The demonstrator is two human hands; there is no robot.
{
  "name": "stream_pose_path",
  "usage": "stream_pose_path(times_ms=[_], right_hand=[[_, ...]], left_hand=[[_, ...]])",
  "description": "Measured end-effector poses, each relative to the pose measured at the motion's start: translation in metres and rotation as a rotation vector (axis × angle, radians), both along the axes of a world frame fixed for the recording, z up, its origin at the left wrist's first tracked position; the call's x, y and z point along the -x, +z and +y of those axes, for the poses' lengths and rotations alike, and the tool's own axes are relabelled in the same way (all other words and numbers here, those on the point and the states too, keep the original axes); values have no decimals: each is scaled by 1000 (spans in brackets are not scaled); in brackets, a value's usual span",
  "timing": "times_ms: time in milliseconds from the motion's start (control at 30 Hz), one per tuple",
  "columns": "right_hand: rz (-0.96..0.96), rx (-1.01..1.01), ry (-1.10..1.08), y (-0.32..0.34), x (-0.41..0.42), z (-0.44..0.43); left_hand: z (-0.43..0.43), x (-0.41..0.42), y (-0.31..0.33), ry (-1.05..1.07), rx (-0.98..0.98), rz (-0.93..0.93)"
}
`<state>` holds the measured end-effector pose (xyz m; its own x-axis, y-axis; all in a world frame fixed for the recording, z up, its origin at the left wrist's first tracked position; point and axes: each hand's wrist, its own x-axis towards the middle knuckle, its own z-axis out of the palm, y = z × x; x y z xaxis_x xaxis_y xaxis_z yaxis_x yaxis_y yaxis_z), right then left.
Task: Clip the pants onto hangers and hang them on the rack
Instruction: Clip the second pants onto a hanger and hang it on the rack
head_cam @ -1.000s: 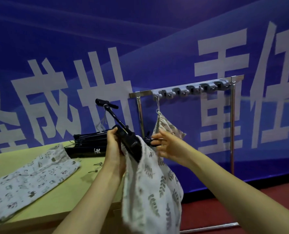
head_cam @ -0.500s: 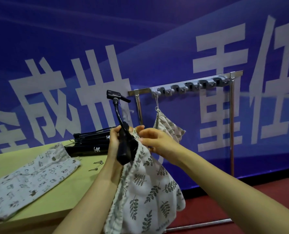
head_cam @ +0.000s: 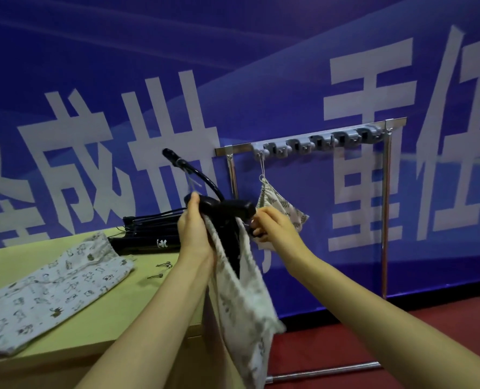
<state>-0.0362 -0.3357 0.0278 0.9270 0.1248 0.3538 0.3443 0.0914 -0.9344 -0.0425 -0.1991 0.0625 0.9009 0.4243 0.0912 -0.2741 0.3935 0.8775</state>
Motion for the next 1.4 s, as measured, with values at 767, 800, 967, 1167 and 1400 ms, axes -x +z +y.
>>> stream_pose_path(times_ms=[767,800,967,1167,1400], right_hand=[[606,382,2,3,-15,-67],[590,331,-31,5,-18,-70],[534,36,-174,15,-24,-85],[156,195,-445,26,-41,-94],[148,-192,-158,49,-49,-80]], left_hand=[[-10,-8,-12,393,-136,16],[-12,-7,-13,381,-136,28],[-17,-8,-25,296,-187,61],[-26,-2,-48,-72,-430,16],[-46,-4,-64,-311,-499,73]])
